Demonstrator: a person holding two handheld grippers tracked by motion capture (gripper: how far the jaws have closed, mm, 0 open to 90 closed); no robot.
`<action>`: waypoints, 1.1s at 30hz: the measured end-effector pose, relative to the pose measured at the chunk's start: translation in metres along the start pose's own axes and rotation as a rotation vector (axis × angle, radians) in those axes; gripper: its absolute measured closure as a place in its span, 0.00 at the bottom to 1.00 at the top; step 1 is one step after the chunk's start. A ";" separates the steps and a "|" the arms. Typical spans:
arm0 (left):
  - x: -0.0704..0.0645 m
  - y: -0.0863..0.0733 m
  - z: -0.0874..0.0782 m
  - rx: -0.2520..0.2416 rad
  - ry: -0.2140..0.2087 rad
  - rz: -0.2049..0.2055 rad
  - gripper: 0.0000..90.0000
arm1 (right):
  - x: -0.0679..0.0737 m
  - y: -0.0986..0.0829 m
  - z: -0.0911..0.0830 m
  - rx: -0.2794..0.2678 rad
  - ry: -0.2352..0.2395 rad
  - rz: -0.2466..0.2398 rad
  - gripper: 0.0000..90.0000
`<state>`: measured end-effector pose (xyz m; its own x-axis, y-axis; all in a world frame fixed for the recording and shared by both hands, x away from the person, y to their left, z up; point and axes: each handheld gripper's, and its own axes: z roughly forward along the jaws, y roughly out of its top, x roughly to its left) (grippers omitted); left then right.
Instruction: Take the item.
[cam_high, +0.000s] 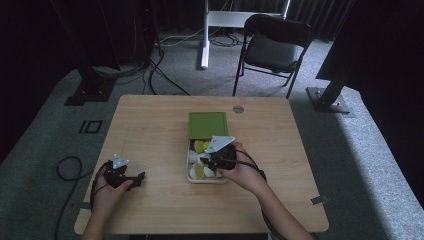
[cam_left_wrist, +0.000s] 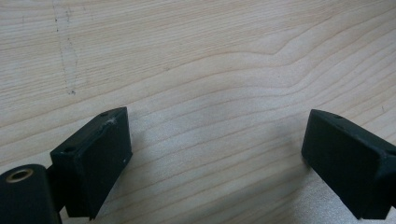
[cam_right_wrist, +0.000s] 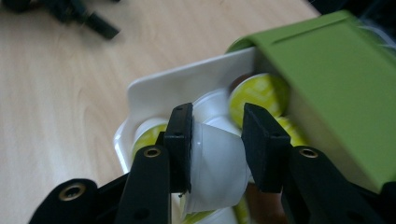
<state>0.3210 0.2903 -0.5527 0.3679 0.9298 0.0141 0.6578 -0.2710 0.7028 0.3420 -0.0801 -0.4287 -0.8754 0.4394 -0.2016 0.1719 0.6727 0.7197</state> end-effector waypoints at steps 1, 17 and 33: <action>0.000 0.000 0.000 0.000 0.000 0.000 0.10 | 0.000 0.000 0.000 0.000 0.000 0.000 0.71; 0.000 0.000 0.000 0.000 0.000 0.002 0.10 | -0.023 0.005 -0.031 -0.180 -0.154 0.113 0.71; 0.000 0.000 0.000 0.000 0.000 0.001 0.10 | -0.067 -0.022 -0.056 -0.187 -0.326 0.226 0.71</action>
<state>0.3210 0.2903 -0.5526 0.3683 0.9296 0.0150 0.6575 -0.2718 0.7028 0.3715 -0.1582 -0.3939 -0.6316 0.7482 -0.2032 0.2313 0.4320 0.8717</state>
